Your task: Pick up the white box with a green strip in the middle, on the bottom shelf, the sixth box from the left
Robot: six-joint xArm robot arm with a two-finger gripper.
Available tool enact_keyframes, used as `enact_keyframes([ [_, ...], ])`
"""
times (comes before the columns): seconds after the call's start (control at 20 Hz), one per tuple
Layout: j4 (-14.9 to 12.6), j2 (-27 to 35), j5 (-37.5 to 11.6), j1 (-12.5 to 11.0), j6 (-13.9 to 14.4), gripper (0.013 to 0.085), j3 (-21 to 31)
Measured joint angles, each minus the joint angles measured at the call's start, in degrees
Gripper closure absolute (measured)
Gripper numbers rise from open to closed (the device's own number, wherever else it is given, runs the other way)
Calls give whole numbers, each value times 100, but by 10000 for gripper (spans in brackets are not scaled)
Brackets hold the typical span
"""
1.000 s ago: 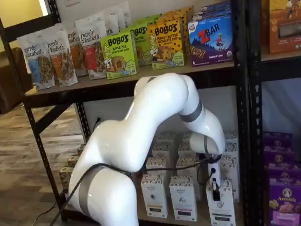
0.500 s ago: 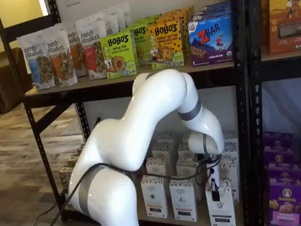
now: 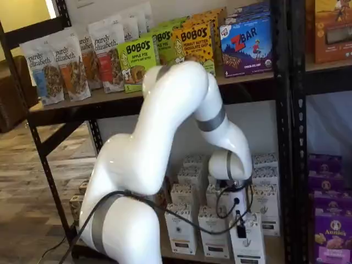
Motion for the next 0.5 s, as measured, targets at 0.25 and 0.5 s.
enact_keyframes([
  [0.25,-421,-737,14,149,553,490,865],
  [0.5,-363,-1582,274,362,708,490,1634],
])
